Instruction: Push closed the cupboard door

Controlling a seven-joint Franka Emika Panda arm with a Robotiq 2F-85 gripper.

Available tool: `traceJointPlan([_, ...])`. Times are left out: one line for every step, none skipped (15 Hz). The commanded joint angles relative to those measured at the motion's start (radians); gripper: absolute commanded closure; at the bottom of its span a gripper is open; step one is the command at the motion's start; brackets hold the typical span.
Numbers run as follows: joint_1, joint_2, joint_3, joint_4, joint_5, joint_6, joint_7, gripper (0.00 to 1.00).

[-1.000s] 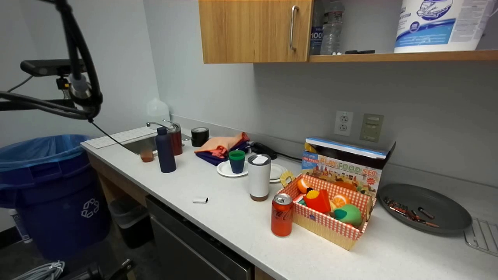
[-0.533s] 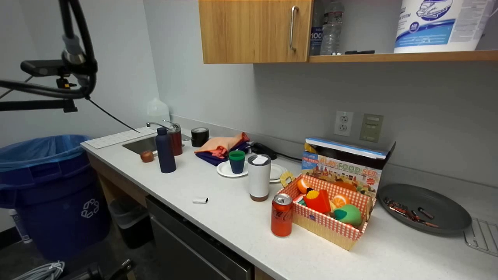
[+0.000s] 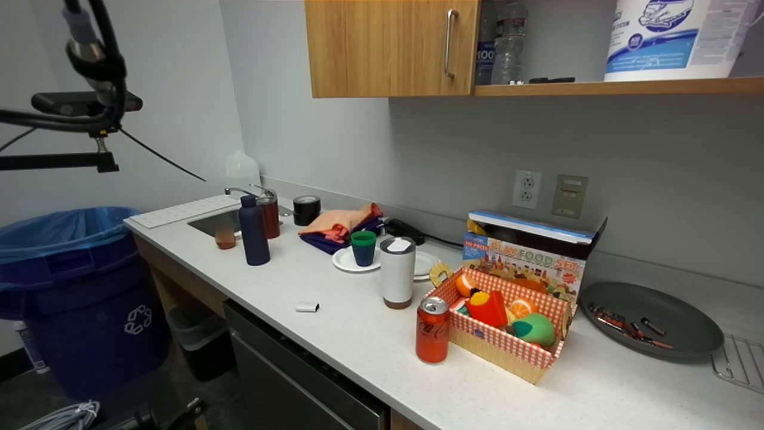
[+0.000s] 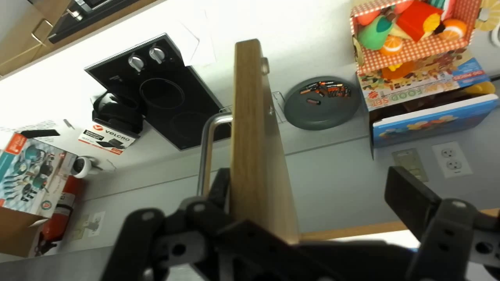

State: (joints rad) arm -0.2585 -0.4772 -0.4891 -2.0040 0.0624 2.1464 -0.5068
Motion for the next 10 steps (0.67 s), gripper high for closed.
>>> traceJointPlan([0.018,-0.052,0.073,-0.041,-0.048,-0.014,0.024,0.0])
traceJointPlan([0.02,-0.062,0.09,-0.052,-0.062,-0.021,0.036,0.0])
traceJointPlan([0.021,-0.073,0.11,-0.065,-0.079,-0.025,0.05,0.0])
traceJointPlan([0.024,-0.086,0.126,-0.078,-0.093,-0.026,0.061,0.0])
traceJointPlan([0.026,-0.097,0.146,-0.09,-0.108,-0.025,0.077,0.0])
traceJointPlan([0.031,-0.108,0.161,-0.101,-0.118,-0.027,0.088,0.0])
traceJointPlan([0.036,-0.115,0.178,-0.11,-0.127,-0.021,0.103,0.0])
traceJointPlan([0.041,-0.118,0.193,-0.116,-0.131,-0.016,0.118,0.0])
traceJointPlan([0.047,-0.118,0.206,-0.115,-0.129,-0.017,0.133,0.0])
traceJointPlan([0.054,-0.117,0.218,-0.115,-0.125,-0.018,0.146,0.0])
